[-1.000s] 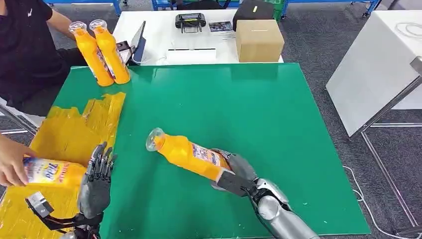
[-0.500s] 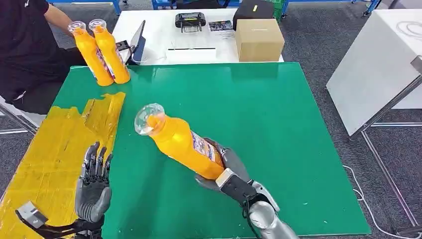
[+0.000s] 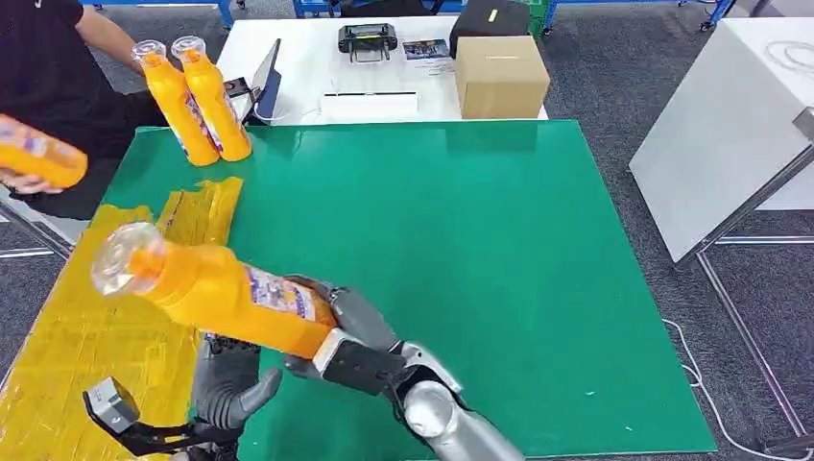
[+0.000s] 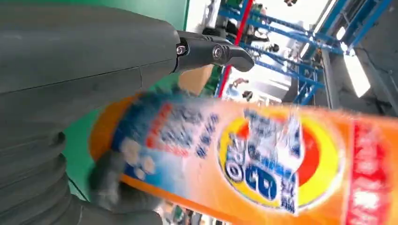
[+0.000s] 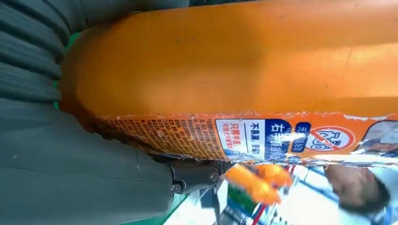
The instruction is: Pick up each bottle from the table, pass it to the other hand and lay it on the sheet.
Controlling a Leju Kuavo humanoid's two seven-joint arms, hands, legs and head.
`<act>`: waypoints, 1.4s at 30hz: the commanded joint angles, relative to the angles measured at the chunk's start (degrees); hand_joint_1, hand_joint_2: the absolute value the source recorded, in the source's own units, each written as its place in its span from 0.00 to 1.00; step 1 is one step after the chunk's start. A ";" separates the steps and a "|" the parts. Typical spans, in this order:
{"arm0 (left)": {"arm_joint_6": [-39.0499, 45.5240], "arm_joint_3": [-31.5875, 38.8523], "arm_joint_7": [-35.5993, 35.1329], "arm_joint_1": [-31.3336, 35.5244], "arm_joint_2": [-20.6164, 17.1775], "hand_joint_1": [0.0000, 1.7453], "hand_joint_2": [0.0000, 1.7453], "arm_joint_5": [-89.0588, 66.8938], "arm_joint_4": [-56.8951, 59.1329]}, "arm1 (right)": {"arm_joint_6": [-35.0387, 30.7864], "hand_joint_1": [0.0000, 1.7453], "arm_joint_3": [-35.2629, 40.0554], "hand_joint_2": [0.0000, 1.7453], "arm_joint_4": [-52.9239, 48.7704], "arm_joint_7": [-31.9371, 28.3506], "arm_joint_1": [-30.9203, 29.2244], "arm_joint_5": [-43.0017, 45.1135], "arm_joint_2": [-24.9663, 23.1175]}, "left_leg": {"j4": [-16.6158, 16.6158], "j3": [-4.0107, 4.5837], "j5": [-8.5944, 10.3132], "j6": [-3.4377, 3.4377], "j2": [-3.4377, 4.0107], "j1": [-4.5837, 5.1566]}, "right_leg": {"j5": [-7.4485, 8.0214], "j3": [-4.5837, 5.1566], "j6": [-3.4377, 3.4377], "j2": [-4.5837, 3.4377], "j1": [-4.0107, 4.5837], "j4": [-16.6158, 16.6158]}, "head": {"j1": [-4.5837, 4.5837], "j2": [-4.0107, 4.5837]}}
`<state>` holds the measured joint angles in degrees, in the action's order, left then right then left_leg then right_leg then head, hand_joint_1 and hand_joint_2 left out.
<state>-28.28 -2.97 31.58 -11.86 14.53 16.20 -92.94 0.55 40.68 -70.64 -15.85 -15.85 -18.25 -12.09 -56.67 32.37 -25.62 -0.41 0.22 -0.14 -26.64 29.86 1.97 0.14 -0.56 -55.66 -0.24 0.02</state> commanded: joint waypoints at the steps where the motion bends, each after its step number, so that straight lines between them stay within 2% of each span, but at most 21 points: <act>1: 0.30 -2.83 0.35 1.23 -1.98 0.00 1.00 0.22 2.95 | -0.32 1.00 6.48 1.00 10.27 0.10 -4.24 -0.63 -0.86 | 0.08 -0.16 0.00 0.01 0.06 -0.02 | 0.04 -0.15 -0.04 -0.09 0.03 0.10 | 0.00 0.00; 7: 0.20 -0.73 0.76 1.64 -2.05 0.00 1.00 1.31 2.61 | -0.10 1.00 11.77 1.00 15.03 0.39 -4.18 -3.16 -2.05 | 0.10 -0.24 -0.02 0.04 0.03 -0.09 | 0.03 -0.25 -0.06 -0.07 0.09 0.17 | -0.02 0.00; 17: -0.60 3.03 0.76 1.67 -1.76 0.00 1.00 2.85 1.61 | -0.64 1.00 14.33 1.00 16.84 0.16 -3.69 -4.97 -2.05 | 0.08 -0.11 0.01 0.02 -0.01 -0.03 | 0.01 -0.09 -0.03 0.01 0.03 0.10 | 0.00 0.00; 21: -0.80 3.70 0.60 2.04 -1.79 0.00 1.00 2.99 1.66 | -0.62 1.00 14.28 1.00 17.54 -0.04 -4.27 -5.00 -1.67 | 0.10 -0.25 0.00 0.04 -0.11 -0.16 | 0.03 -0.30 -0.07 0.08 0.16 0.24 | 0.00 0.00; 32: -0.80 3.70 0.60 2.04 -1.79 0.00 1.00 2.99 1.66 | -0.62 1.00 14.28 1.00 17.54 -0.04 -4.27 -5.00 -1.67 | 0.09 -0.13 0.02 0.02 -0.13 -0.05 | 0.00 -0.13 -0.03 0.12 0.03 0.14 | 0.00 0.00; 42: 0.84 6.61 0.79 2.83 -0.95 0.00 1.00 3.06 1.23 | -1.04 1.00 14.69 1.00 19.50 -0.60 -3.26 -6.20 -1.35 | 0.12 -0.21 0.02 0.03 -0.22 -0.12 | 0.01 -0.27 -0.05 0.19 0.11 0.25 | 0.00 0.00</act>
<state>-28.61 0.37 32.04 -13.67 13.29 18.95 -92.72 -0.37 51.71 -57.24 -16.26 -20.40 -23.15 -15.45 -56.67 32.37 -25.62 -0.40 0.26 -0.15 -26.64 29.94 1.96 0.11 -0.56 -55.66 -0.24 0.02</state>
